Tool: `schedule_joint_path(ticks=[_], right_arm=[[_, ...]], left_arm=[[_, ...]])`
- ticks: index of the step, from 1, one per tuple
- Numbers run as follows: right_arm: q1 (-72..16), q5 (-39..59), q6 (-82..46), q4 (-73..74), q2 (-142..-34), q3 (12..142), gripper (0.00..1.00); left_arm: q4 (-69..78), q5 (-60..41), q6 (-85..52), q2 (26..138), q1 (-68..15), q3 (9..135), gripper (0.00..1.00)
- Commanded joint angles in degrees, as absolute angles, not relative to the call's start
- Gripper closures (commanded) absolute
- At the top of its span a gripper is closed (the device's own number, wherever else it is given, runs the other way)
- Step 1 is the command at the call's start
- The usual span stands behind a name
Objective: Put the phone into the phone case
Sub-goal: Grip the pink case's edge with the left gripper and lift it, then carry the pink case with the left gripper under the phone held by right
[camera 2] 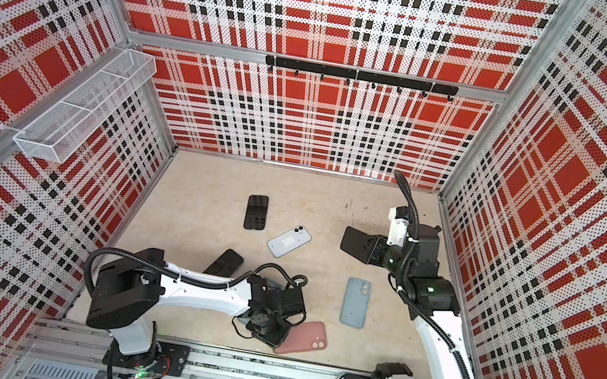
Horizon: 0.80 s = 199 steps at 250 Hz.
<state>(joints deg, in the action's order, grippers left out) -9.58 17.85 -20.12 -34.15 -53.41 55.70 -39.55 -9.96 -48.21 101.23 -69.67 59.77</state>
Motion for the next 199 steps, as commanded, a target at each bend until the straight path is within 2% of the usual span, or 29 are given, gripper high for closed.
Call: schedule_joint_path(ticks=[1,73,108,159,199], right_arm=[[-9.78,18.63,-19.59,-31.46,-51.73,57.19,1.00],[-9.76,17.43,-19.86,-32.12,-51.64,56.99,1.00],[-9.76,15.81,-19.67,-33.52,-51.85,58.20,1.00],[-9.76,11.82,-20.08,-34.98,-52.62,62.65,1.00],[-9.76,10.90,-20.75,-33.46,-56.41,67.40,1.00]], left_arm=[[-40.04,-9.14,-48.44,104.62,-68.91,60.81,0.75],[-38.97,-5.70,-46.50,104.81,-64.14,60.42,1.00],[-36.39,-6.33,-42.92,103.88,-58.47,64.19,1.00],[-40.14,-5.80,-33.81,104.35,-49.21,78.61,1.00],[-42.15,-5.08,-28.93,109.47,-39.10,90.56,1.00]])
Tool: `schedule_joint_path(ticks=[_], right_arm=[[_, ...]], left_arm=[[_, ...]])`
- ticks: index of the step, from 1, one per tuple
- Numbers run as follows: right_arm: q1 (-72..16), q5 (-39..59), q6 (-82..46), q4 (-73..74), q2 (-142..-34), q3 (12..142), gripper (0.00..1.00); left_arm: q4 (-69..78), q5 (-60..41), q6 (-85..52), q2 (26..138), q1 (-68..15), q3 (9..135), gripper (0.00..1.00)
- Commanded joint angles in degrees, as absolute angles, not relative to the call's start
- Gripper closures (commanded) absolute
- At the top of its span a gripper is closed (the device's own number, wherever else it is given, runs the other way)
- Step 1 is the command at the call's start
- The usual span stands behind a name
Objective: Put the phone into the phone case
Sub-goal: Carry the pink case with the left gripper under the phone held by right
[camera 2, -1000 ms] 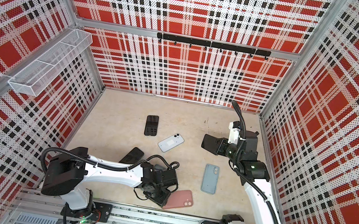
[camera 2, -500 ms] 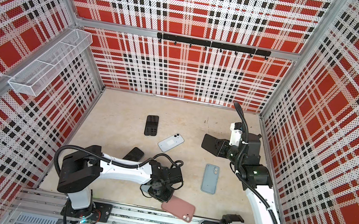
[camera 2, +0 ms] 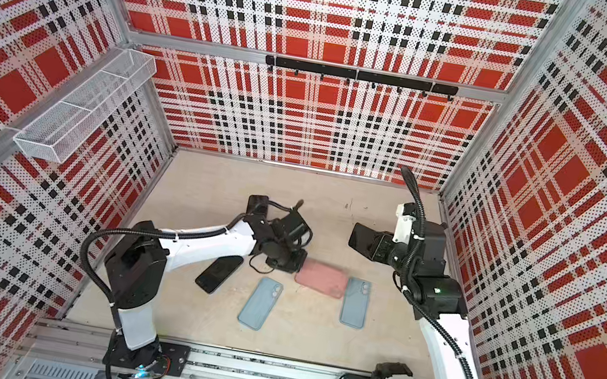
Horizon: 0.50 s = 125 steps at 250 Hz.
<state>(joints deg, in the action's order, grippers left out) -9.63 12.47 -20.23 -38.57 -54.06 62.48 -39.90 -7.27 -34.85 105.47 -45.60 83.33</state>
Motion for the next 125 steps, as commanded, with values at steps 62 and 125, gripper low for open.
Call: schedule_joint_path(ticks=[62,125], right_arm=[[-9.76,15.36,-22.16,-30.06,-69.50,75.15,1.00],[-14.47,19.58,-21.92,-29.34,-85.37,85.54,1.00]], left_arm=[[-51.68,-3.68,-24.44,124.93,-28.65,115.85,1.00],[-56.88,-5.10,-23.98,136.55,-23.32,128.26,1.00]])
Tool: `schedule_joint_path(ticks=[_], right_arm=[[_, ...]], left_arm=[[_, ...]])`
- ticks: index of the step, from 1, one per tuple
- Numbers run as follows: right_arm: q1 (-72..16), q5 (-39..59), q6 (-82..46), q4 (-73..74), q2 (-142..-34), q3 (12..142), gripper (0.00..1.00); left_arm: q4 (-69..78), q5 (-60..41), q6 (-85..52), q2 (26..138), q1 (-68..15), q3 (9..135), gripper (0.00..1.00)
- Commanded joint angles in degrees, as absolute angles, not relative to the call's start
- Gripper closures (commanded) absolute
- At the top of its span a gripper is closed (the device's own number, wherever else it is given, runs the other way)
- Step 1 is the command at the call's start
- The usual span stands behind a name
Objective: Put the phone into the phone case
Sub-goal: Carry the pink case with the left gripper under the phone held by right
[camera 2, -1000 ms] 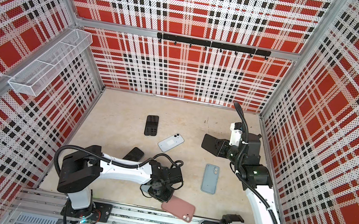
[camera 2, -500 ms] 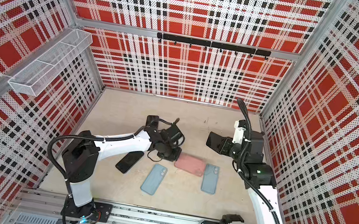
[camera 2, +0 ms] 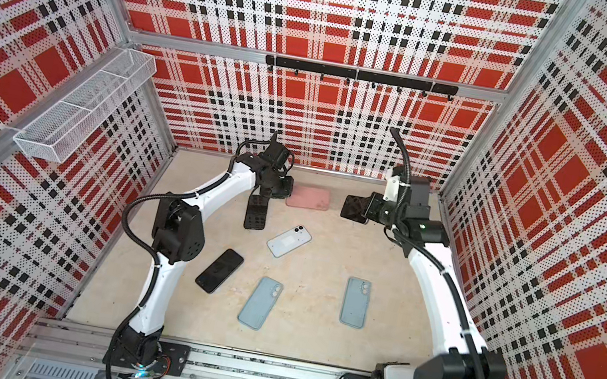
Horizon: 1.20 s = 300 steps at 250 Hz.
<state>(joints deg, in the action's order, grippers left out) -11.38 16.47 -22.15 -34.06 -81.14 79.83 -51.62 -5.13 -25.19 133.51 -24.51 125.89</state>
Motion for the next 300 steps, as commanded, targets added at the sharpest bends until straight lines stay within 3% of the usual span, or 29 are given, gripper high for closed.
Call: schedule_joint_path(ticks=[1,148,300], right_arm=[[-14.62,19.50,-21.90,-29.35,-85.62,85.75,1.00],[-19.96,25.84,-25.22,-25.65,-113.84,102.42,1.00],[-19.95,30.59,-27.88,-26.21,-124.56,107.40,1.00]], left_arm=[[-56.83,-5.10,-24.03,136.61,-23.31,128.29,1.00],[-56.25,-8.30,-24.40,142.38,-20.92,127.01,1.00],[-56.14,-10.30,-23.15,143.66,-20.47,126.16,0.97]])
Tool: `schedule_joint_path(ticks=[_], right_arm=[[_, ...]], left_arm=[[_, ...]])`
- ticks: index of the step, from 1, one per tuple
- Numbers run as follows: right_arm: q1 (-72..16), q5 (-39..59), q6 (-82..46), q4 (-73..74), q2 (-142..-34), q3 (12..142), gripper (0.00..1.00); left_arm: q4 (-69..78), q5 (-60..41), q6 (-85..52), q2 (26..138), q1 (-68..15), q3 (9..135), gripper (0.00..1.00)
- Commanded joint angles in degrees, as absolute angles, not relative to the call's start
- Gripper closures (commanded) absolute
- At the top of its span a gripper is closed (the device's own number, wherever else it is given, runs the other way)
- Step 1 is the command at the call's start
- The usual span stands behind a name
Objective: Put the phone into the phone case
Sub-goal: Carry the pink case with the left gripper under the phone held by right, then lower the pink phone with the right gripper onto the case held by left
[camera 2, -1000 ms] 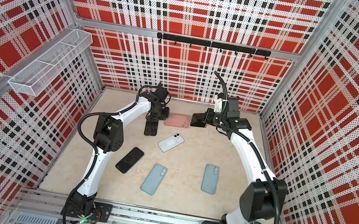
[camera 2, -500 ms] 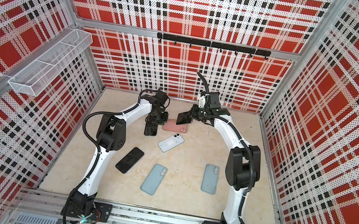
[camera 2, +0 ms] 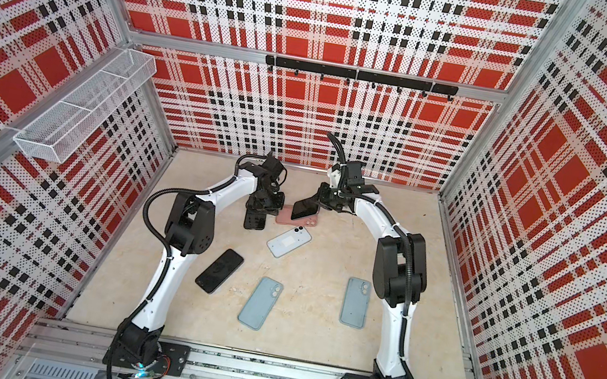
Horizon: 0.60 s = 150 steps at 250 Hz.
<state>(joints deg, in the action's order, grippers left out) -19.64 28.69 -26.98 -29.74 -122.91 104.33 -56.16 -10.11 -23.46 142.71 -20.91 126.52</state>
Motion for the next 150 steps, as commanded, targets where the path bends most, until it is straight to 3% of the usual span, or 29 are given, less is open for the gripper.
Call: schedule_joint_path(ticks=[1,150], right_arm=[[-19.95,30.59,-27.91,-26.20,-124.55,107.40,1.00],[-19.88,28.39,-29.38,-19.71,-118.00,98.97,1.00]], left_arm=[[-56.15,-10.25,-23.18,143.68,-20.43,126.14,0.97],[-48.81,-4.11,-29.42,139.68,-21.20,119.03,1.00]])
